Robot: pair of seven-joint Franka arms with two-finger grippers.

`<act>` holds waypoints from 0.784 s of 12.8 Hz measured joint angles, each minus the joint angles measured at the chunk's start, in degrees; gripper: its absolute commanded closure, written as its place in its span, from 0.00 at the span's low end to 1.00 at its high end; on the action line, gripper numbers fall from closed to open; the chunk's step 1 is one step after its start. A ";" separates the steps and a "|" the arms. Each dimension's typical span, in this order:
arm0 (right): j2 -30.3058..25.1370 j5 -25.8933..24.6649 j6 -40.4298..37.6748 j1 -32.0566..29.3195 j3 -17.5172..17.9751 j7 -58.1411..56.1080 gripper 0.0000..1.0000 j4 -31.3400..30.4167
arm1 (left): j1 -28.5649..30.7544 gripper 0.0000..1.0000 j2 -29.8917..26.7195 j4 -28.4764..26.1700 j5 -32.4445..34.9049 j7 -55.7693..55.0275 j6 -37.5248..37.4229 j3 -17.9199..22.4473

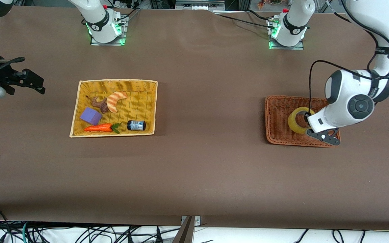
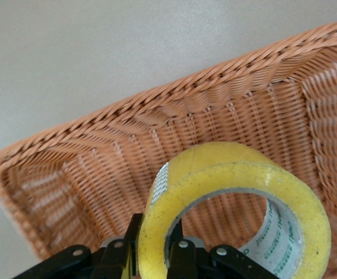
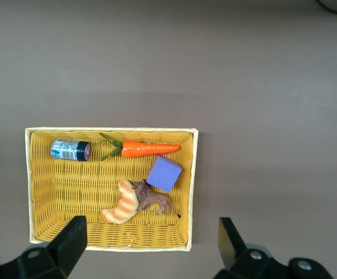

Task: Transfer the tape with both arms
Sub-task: 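Lower the tape into the brown basket with the left gripper while the right gripper retracts, then open the left gripper and lift it away from the tape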

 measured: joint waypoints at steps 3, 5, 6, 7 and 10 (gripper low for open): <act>0.00 0.00 0.00 0.02 0.03 0.00 0.00 0.00 | -0.16 1.00 0.57 -4.20 0.00 0.00 6.54 -0.01; 0.00 0.00 0.00 0.03 0.04 0.00 0.00 0.00 | -0.15 1.00 0.82 -7.08 0.00 -0.01 11.85 -0.01; 0.00 0.00 0.00 0.03 0.05 0.00 0.00 0.00 | -0.13 1.00 1.13 -8.77 0.00 -0.02 15.13 0.00; 0.00 0.00 0.00 0.03 0.05 0.00 0.00 0.00 | -0.10 1.00 1.63 -10.00 -0.01 -0.06 17.52 0.01; 0.00 0.00 0.00 0.04 0.05 0.00 0.00 0.00 | 0.03 0.60 1.76 -10.06 -0.15 -0.01 18.50 0.14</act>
